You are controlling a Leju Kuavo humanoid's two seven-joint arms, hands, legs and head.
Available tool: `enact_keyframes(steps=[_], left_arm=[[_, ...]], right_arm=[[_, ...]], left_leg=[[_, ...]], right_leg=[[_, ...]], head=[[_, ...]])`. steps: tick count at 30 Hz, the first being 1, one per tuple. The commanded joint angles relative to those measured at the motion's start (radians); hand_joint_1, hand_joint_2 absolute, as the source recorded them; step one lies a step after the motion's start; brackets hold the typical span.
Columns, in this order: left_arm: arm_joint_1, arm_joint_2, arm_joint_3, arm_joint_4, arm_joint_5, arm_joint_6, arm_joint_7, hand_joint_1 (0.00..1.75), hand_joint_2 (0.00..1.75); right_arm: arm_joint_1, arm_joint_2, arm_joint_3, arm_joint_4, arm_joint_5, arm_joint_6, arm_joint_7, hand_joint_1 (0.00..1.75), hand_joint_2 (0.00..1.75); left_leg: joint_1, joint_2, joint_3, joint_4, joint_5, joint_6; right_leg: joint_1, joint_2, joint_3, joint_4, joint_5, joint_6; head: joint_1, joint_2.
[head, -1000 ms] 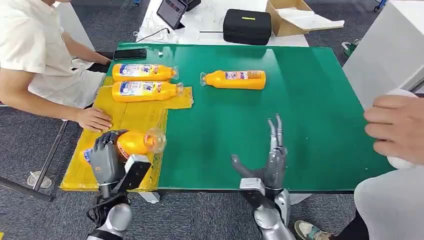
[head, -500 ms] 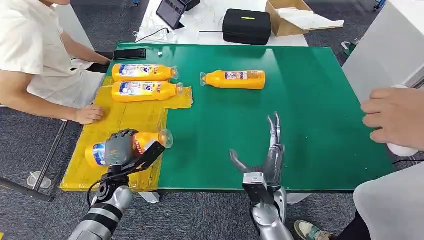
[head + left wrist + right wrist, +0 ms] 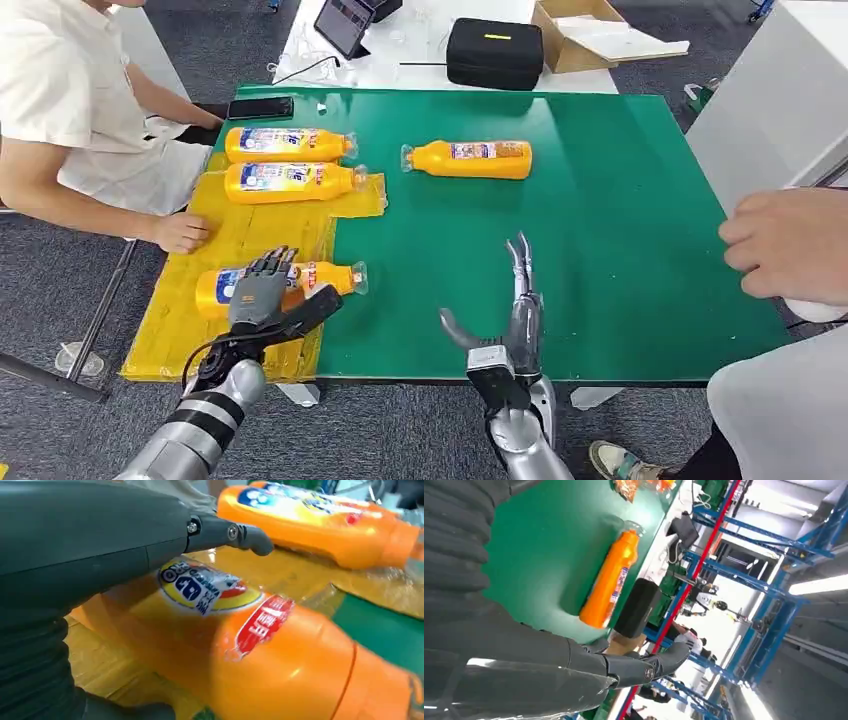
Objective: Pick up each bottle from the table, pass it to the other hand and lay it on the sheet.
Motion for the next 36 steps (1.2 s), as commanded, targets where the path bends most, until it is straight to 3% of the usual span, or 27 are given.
enact_keyframes(steps=[1, 12, 17, 26, 36], left_arm=[[-0.08, 0.053, -0.101, 0.112, 0.027, -0.105, 0.046, 0.0, 1.75], [-0.048, 0.047, -0.11, 0.092, 0.057, -0.083, 0.014, 0.0, 1.75], [0.02, 0.053, -0.132, -0.077, 0.148, -0.085, -0.055, 0.0, 1.75], [0.078, 0.086, -0.201, -0.255, 0.156, -0.051, -0.062, 0.0, 1.75], [0.078, 0.086, -0.201, -0.255, 0.156, -0.051, -0.062, 0.0, 1.75]], right_arm=[[-0.051, -0.003, -0.001, 0.116, -0.007, 0.009, -0.003, 0.0, 1.75], [-0.047, -0.005, -0.002, 0.129, -0.008, 0.004, -0.003, 0.0, 1.75], [-0.032, -0.016, 0.007, 0.114, -0.012, -0.013, -0.003, 0.0, 1.75], [-0.022, -0.021, 0.007, 0.113, -0.005, -0.016, -0.003, 0.0, 1.75], [-0.022, -0.021, 0.007, 0.113, -0.005, -0.016, -0.003, 0.0, 1.75]], left_leg=[[0.0, 0.002, 0.004, -0.001, -0.001, 0.001], [0.0, 0.003, 0.005, -0.001, -0.001, 0.001], [-0.001, 0.003, 0.006, -0.001, -0.001, 0.001], [0.0, 0.001, 0.002, -0.001, 0.0, 0.0], [0.0, 0.001, 0.003, -0.001, -0.001, 0.001]], right_leg=[[0.001, 0.001, 0.003, 0.0, 0.0, -0.002], [0.0, 0.001, 0.004, -0.001, 0.0, -0.001], [0.0, 0.001, 0.005, -0.001, -0.001, -0.001], [0.0, 0.0, 0.001, 0.0, 0.0, -0.001], [0.0, -0.001, 0.003, 0.0, 0.0, -0.001]], head=[[0.0, 0.0], [0.0, 0.0], [0.0, 0.0], [0.0, 0.0], [0.0, 0.0]])
